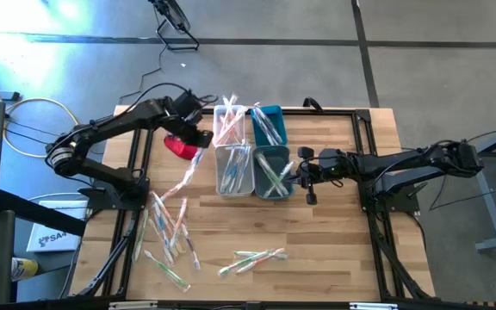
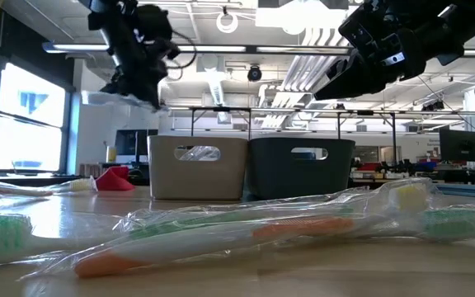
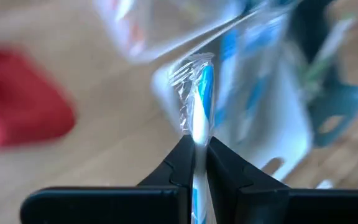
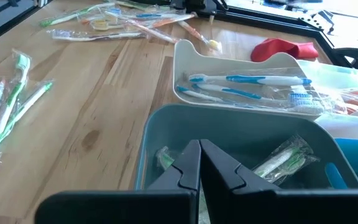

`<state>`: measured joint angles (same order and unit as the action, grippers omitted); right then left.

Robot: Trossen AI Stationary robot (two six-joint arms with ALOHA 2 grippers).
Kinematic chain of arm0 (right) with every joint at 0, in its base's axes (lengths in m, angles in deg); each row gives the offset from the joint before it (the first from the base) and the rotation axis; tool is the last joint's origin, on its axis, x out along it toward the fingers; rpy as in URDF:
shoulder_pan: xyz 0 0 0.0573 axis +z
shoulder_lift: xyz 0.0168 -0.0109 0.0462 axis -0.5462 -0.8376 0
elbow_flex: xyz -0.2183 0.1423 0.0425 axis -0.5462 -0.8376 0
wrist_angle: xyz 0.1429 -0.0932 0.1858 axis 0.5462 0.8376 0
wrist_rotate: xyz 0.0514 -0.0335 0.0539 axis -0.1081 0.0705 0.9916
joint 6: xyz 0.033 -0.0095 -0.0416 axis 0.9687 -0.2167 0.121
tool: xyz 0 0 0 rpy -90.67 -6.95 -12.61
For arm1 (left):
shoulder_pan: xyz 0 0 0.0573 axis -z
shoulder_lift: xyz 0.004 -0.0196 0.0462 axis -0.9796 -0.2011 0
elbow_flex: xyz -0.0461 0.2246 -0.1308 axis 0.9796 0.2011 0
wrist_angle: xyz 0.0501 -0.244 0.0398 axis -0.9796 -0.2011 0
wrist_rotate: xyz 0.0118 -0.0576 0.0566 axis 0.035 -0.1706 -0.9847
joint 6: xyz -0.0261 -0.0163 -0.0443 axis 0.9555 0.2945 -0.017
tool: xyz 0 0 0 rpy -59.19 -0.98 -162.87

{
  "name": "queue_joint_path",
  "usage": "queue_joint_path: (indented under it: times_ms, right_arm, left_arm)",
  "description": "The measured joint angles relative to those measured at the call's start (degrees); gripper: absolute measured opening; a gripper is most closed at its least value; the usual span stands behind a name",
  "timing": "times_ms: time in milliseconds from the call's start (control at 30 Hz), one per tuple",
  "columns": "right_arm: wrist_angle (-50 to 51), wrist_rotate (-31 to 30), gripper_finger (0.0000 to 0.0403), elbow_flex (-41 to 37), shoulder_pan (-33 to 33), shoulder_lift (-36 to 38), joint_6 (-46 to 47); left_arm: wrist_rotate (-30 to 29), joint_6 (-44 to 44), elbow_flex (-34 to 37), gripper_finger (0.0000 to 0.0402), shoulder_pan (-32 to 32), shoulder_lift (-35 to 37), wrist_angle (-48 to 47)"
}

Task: Pick & Place Toothbrushes
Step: Put the blue toothbrush into the blue bin

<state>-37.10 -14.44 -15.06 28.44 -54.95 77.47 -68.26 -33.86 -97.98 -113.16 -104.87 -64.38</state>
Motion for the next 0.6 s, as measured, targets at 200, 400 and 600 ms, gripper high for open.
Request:
queue_joint_path:
  times_ms: [200,400,600]
  right_arm:
    - [0.17,0.01,0.0002,0.00,0.00,0.00,0.00]
    - [0.36,0.01,0.0002,0.00,0.00,0.00,0.07]
    - [0.35,0.01,0.0002,0.00,0.00,0.00,0.13]
  left_arm:
    - [-0.15,-2.94,-1.68,0.0022,4.08,0.09,9.08]
    - [-4.14,-3.62,-1.66,0.0022,9.21,0.09,9.87]
    - [-10.55,-3.61,-1.66,0.0022,12.48,0.09,10.69]
